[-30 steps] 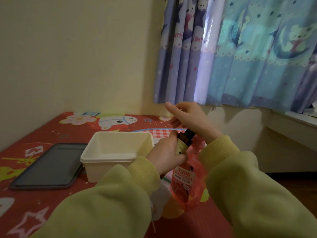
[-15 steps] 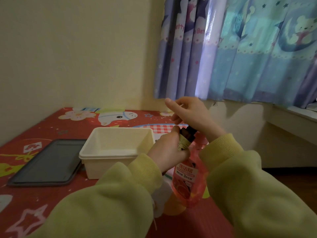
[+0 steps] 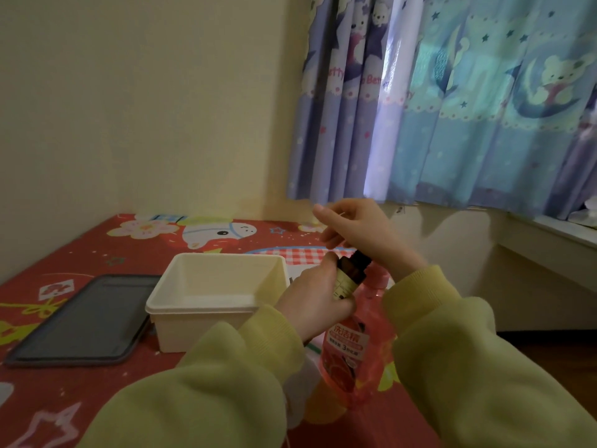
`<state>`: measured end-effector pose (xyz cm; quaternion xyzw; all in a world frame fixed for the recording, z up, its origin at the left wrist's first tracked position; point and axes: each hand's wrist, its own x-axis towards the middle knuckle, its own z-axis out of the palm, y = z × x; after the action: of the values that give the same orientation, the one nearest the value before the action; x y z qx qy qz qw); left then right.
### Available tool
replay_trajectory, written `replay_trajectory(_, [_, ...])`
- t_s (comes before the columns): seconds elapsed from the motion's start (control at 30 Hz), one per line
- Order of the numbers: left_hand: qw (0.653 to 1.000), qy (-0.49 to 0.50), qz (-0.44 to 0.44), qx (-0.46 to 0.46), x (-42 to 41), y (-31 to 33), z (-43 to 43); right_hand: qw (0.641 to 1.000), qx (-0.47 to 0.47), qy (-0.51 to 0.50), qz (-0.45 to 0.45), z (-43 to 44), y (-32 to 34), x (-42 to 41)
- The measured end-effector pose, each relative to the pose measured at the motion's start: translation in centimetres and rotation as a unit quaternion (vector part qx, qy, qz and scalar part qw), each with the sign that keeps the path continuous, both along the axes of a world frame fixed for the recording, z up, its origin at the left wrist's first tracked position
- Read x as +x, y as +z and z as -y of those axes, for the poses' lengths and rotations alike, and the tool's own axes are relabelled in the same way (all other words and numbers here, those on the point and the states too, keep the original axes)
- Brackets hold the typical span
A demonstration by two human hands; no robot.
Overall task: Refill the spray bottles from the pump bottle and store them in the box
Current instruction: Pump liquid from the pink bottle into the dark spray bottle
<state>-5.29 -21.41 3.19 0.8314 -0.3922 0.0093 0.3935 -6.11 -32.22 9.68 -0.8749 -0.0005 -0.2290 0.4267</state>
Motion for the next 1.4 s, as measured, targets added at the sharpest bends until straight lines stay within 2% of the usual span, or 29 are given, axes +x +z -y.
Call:
replay_trajectory(0.3, [1.000,0.008,-0.007,-0.010,-0.3,0.3,-0.2,0.998,-0.050,-0.012,-0.044,-0.2,0.4,0.2])
replay_trajectory(0.53, [0.999,0.008,-0.014,-0.028,0.0,-0.2,0.3,0.999,-0.028,-0.009,-0.013,0.2,0.2,0.3])
replay_trajectory(0.7, [1.000,0.006,-0.012,-0.022,0.4,-0.9,0.4,0.998,-0.054,-0.024,-0.011,0.4,-0.7,0.8])
replay_trajectory(0.93, [1.000,0.000,-0.006,-0.005,0.1,0.0,-0.2,0.996,-0.065,-0.002,-0.061,0.1,0.3,0.2])
replay_trajectory(1.07, [1.000,0.002,0.004,-0.003,-0.1,0.6,-0.4,0.998,-0.039,0.003,-0.039,-0.1,1.1,0.0])
replay_trajectory(1.23, [0.999,-0.004,-0.031,-0.028,0.0,-0.1,0.1,0.998,-0.063,-0.010,-0.024,0.0,0.3,0.2])
replay_trajectory(1.4, [0.999,-0.002,-0.043,-0.032,0.1,-0.6,0.3,0.996,-0.074,-0.013,-0.047,0.2,-0.4,0.5])
